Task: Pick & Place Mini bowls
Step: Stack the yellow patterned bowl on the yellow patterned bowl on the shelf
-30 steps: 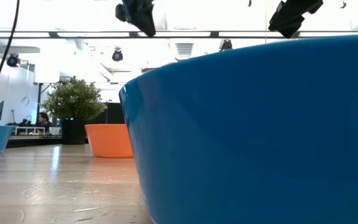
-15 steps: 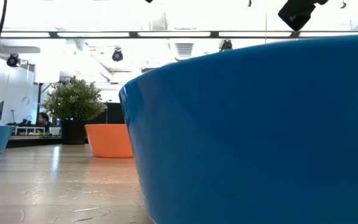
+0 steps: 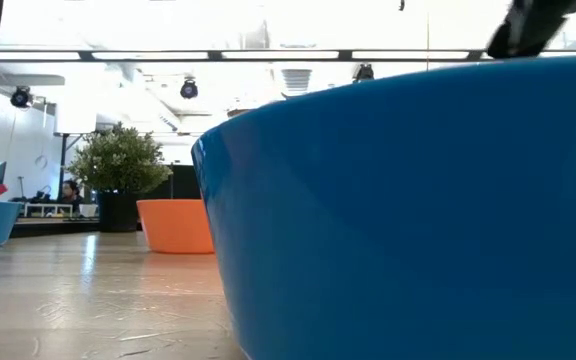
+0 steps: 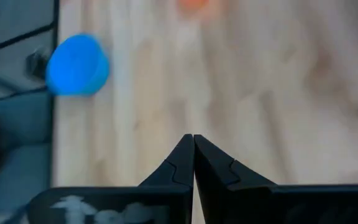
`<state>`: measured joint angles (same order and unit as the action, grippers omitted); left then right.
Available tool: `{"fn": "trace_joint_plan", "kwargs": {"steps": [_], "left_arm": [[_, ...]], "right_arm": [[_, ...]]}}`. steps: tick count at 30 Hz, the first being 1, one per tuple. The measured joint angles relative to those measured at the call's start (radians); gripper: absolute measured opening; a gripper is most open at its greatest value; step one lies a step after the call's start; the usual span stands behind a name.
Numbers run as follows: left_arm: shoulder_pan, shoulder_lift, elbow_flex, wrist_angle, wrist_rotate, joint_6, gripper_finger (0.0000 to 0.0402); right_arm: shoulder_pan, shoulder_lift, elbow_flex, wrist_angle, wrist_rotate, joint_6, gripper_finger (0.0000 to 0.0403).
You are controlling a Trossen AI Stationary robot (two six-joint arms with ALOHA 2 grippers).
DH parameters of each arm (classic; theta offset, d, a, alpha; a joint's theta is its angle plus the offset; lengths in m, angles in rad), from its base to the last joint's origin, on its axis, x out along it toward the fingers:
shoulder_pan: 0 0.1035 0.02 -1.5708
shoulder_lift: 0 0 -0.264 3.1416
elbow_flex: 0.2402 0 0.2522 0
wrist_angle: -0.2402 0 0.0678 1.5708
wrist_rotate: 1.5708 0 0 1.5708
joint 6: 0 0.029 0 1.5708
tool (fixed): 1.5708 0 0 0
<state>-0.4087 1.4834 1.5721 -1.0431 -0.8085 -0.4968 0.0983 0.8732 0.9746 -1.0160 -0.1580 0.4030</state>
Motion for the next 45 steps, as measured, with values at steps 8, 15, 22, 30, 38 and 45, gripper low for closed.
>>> {"fn": "trace_joint_plan", "kwargs": {"steps": [8, 15, 22, 30, 38, 45], "left_arm": [[-0.066, -0.002, -0.171, 0.241, -0.096, 0.024, 0.0], [-0.071, -0.002, -0.329, 0.485, -0.098, 0.051, 0.0], [-0.072, -0.002, -0.39, 0.602, -0.097, 0.059, 0.0], [-0.072, -0.002, -0.387, 0.643, -0.095, 0.089, 0.0], [-0.071, -0.016, -0.377, 0.67, -0.095, 0.136, 0.0], [-0.071, -0.018, -0.379, 0.682, -0.095, 0.146, 0.0]], "right_arm": [[0.068, 0.012, -0.001, -0.114, -0.181, 0.096, 0.0008], [0.154, 0.028, -0.012, -0.156, -0.181, 0.041, 0.0008], [0.305, 0.056, -0.043, -0.145, -0.182, 0.055, 0.0008], [0.495, 0.171, -0.053, -0.105, -0.184, 0.204, 0.0008], [0.531, 0.316, -0.054, -0.104, -0.196, 0.283, 0.0009], [0.531, 0.404, -0.054, -0.105, -0.241, 0.226, 0.0009]]}}
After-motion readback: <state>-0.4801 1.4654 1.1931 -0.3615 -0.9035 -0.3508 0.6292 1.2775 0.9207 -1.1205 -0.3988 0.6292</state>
